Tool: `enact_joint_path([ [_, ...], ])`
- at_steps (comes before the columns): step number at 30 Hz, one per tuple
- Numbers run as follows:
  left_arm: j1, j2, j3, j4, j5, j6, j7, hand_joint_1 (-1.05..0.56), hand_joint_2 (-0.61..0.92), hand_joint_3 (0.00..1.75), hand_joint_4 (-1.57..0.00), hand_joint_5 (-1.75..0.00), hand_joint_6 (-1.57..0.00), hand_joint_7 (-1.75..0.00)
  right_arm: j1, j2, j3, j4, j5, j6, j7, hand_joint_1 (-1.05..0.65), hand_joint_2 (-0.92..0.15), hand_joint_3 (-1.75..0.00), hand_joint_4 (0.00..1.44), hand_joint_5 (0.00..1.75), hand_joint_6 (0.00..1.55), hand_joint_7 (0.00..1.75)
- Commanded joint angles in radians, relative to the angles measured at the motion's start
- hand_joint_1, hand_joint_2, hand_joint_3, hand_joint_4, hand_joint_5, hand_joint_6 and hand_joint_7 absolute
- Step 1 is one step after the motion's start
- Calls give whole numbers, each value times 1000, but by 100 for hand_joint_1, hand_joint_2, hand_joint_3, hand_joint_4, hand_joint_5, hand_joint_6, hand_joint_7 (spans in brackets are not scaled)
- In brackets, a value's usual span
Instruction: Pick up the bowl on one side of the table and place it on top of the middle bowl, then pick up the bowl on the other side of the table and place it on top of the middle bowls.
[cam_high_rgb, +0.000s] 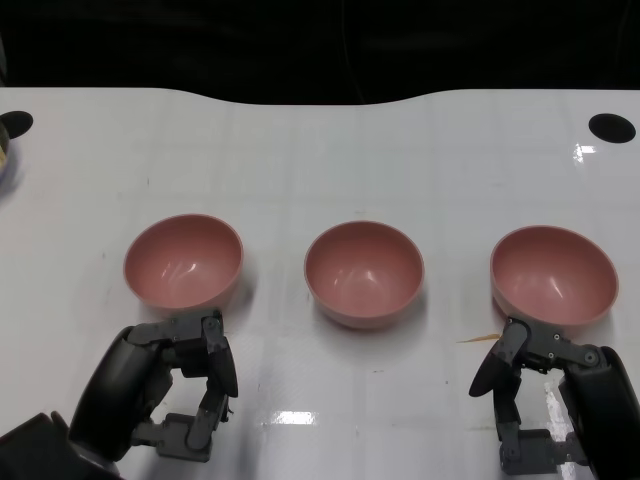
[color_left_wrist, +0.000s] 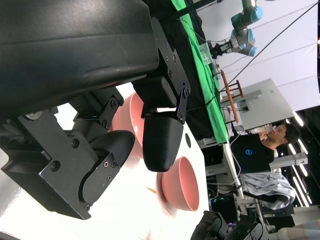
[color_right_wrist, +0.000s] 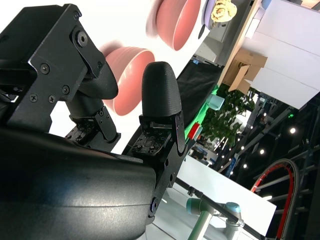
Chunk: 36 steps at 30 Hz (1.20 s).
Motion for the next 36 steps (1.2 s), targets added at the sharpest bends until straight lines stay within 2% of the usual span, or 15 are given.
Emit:
enact_joint_path([
  [1,-4,15,8,-5,0,3,7,1,26,159,-93,-168,-87,-150,2,-3,-8,-2,9,3,0,16,-21,-167,90,174,83,141],
  [20,1,12,9,-17,-19,24,-1,1,27,159,-92,-168,-86,-151,1,-1,-7,3,9,-9,-2,14,-21,-168,90,174,83,141],
  [23,-3,11,11,-14,-35,38,-9,-1,27,155,-88,-166,-83,-146,2,0,-7,2,7,-7,-3,14,-21,-168,90,175,83,141],
  [25,-6,10,12,-10,-43,41,-11,-3,30,148,-84,-160,-81,-136,3,0,-7,-1,9,-6,-2,14,-21,-168,91,174,83,141],
  [27,-8,9,13,-13,-46,47,-6,-6,36,135,-80,-147,-79,-117,4,-2,-8,-3,5,-8,-4,14,-20,-169,91,175,83,141],
  [31,-5,13,18,-38,-16,66,29,-9,41,119,-73,-128,-70,-93,5,-3,-9,-6,5,-5,-3,14,-20,-170,90,174,83,141],
  [36,-3,30,21,-68,50,88,82,-14,47,102,-63,-117,-65,-70,7,-1,-9,-5,10,-3,-3,13,-19,-170,91,174,84,141],
])
